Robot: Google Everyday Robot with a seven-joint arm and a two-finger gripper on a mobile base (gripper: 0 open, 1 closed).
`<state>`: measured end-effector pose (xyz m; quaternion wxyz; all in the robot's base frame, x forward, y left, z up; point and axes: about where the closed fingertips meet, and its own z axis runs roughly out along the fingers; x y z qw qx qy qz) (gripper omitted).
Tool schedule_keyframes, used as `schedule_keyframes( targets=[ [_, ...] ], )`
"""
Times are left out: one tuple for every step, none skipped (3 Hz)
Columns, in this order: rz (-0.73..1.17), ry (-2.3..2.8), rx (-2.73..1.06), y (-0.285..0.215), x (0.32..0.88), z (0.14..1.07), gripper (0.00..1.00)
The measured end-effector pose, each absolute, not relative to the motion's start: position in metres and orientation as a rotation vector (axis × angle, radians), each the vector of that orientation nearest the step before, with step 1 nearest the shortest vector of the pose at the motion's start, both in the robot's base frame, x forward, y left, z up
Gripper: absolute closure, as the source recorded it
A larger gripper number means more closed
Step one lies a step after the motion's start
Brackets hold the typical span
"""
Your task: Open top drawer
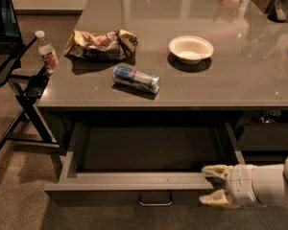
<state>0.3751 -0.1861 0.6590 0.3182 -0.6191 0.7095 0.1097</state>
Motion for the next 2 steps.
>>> schedule_keyframes(
  targets=[
    [0.289, 1.867, -1.629, -0.1861, 0.3751, 0.659, 0.0],
    [0.289, 1.867, -1.629, -0.1861, 0.3751, 0.659, 0.0]
  ],
)
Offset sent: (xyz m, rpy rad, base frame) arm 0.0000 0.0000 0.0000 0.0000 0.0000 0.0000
